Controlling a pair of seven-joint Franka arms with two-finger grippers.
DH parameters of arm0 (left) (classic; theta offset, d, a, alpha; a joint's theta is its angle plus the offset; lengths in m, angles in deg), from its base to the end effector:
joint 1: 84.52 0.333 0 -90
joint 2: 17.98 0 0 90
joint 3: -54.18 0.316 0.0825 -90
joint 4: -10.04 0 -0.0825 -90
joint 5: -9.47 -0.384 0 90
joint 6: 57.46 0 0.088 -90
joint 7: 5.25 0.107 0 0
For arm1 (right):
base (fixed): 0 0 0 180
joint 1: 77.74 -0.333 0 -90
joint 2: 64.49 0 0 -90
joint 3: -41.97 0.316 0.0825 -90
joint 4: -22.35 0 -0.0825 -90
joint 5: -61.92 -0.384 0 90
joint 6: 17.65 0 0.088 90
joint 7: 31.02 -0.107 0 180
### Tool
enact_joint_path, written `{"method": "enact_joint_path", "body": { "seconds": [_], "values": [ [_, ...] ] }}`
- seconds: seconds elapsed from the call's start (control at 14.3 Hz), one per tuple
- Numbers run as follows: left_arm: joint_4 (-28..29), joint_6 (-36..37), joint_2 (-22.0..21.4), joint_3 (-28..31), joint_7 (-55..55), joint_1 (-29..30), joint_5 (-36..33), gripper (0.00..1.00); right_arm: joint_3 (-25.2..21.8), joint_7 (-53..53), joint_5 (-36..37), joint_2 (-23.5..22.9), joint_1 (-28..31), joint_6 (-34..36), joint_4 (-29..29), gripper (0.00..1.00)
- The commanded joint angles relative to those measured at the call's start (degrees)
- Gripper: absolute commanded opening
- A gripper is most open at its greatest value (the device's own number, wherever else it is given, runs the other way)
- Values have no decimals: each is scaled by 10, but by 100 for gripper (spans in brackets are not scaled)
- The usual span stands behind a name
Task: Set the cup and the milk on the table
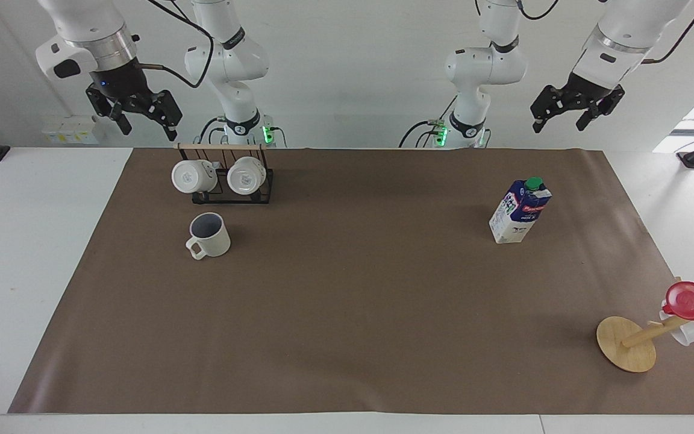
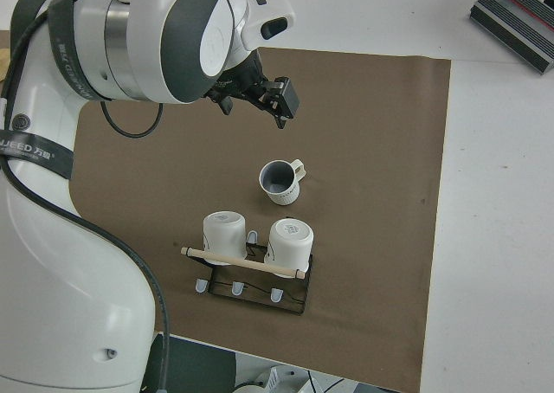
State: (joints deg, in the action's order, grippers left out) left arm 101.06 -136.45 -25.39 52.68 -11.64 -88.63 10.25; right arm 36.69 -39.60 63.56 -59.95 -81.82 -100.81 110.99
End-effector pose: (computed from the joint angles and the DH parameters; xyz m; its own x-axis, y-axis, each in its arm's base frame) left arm 0.4900 -0.0508 0.6680 0.9966 0.0118 -0.0812 0.0120 -0.9999 0.0011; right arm 0.5168 -0.0165 0.6675 0.9849 -0.1728 -0.0134 -0.1724 -0.9847 0.0234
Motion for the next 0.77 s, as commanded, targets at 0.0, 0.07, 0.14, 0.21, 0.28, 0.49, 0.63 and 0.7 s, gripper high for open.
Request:
{"method": "enact_joint_path", "body": {
  "seconds": [0.0, 0.07, 0.14, 0.21, 0.28, 0.49, 0.63, 0.7],
  "values": [
    [-1, 9, -4, 1, 1, 2, 5, 100, 4, 8, -5, 8, 8, -5, 10, 100],
    [-1, 9, -4, 1, 1, 2, 5, 100, 4, 7, -7, 8, 8, -8, 10, 100],
    [-1, 9, -4, 1, 1, 2, 5, 100, 4, 7, -7, 8, 8, -9, 10, 100],
    [-1, 9, -4, 1, 1, 2, 5, 100, 4, 6, -8, 8, 8, -8, 10, 100],
    [-1, 9, -4, 1, 1, 2, 5, 100, 4, 4, -8, 8, 8, -8, 11, 100],
    [-1, 9, -4, 1, 1, 2, 5, 100, 4, 1, -9, 9, 8, -8, 11, 100],
    [-1, 8, -4, 1, 1, 2, 5, 100, 4, 2, -9, 9, 7, -8, 12, 100],
    [-1, 9, -4, 1, 1, 2, 5, 100, 4, 4, -9, 9, 8, -7, 11, 100]
  ]
}}
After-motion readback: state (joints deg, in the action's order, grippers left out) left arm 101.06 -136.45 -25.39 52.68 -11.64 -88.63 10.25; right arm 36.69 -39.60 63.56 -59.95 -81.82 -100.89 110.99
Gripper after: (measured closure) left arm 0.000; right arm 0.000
